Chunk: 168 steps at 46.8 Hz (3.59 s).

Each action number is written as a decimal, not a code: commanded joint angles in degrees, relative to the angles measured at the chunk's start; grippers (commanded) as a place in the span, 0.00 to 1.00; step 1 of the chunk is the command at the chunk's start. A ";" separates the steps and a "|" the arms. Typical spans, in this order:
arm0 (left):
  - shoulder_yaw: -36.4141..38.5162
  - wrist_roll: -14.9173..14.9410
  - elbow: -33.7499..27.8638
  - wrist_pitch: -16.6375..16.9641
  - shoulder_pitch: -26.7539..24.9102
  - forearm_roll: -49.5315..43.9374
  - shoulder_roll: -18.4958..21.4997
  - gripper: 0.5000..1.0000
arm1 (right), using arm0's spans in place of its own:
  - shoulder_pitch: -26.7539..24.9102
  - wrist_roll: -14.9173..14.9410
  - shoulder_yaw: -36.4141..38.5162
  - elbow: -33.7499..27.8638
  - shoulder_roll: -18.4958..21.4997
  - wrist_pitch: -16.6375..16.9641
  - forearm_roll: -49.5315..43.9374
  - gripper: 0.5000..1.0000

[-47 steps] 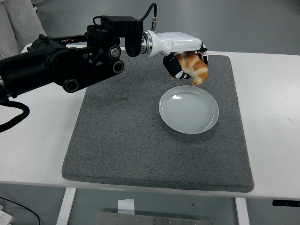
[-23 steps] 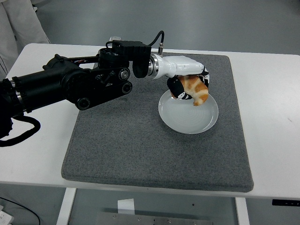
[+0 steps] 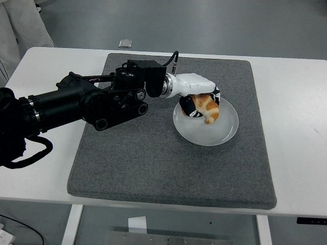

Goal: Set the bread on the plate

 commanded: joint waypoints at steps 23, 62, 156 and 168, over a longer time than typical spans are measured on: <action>0.91 0.01 4.35 0.38 2.31 0.04 -3.32 0.00 | 0.00 0.00 0.00 -0.01 0.00 0.00 0.00 0.86; 1.09 0.01 7.16 1.88 3.98 -0.93 -5.17 0.39 | 0.00 0.00 0.00 -0.01 0.00 0.00 0.00 0.86; -16.05 0.97 -0.83 0.91 2.14 -54.89 18.47 1.00 | 0.00 0.00 0.00 -0.01 0.00 0.00 0.00 0.86; -20.88 0.97 -0.75 0.56 3.45 -58.41 20.85 1.00 | 0.00 0.00 0.00 -0.01 0.00 0.00 0.00 0.86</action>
